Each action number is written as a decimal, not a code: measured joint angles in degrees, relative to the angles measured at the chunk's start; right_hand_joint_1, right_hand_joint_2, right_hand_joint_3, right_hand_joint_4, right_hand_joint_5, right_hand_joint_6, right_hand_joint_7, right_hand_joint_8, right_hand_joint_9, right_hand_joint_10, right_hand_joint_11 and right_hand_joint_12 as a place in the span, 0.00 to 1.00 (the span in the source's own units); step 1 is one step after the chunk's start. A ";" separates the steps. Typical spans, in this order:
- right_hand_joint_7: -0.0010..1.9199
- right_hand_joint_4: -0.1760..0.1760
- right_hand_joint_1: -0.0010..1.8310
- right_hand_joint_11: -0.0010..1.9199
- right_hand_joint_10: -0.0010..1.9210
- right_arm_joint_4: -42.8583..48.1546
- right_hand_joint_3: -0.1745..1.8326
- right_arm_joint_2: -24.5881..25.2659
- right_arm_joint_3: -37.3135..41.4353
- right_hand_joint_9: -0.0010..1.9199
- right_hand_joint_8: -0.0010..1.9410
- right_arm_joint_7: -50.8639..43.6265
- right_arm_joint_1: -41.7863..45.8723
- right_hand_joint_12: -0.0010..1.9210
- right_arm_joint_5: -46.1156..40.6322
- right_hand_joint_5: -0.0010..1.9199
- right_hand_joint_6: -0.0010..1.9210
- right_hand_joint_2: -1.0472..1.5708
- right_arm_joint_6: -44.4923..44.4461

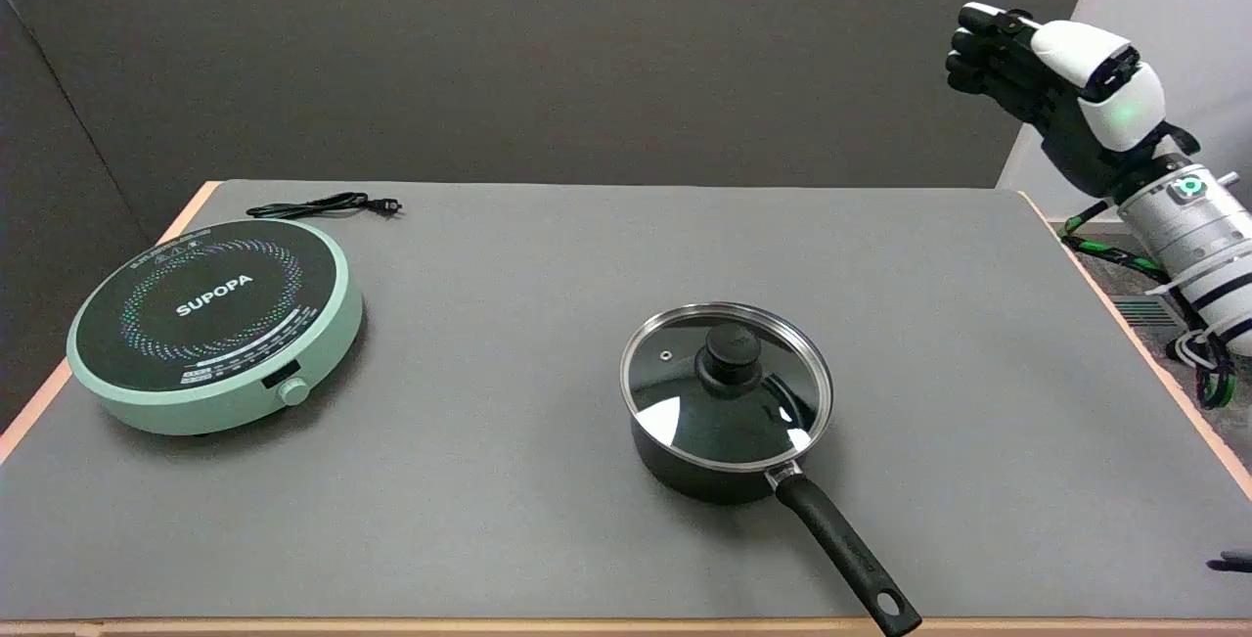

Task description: Pick up the pot lid.

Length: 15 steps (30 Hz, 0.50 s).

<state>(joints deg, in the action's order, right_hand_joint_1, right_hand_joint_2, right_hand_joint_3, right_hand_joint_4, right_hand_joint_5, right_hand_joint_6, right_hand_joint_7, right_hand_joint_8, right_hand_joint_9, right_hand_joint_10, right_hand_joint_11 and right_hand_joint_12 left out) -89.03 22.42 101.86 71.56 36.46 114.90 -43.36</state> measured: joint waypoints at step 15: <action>0.19 0.63 0.09 0.14 0.10 -0.27 0.50 0.63 -3.66 0.21 0.09 2.30 -5.41 0.25 3.40 0.18 0.08 0.66 2.40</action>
<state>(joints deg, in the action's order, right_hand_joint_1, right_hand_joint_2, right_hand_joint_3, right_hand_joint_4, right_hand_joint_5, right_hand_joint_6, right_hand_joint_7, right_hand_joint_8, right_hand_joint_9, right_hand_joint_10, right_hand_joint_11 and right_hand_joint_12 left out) -89.30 23.06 98.20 73.86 31.05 118.30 -40.96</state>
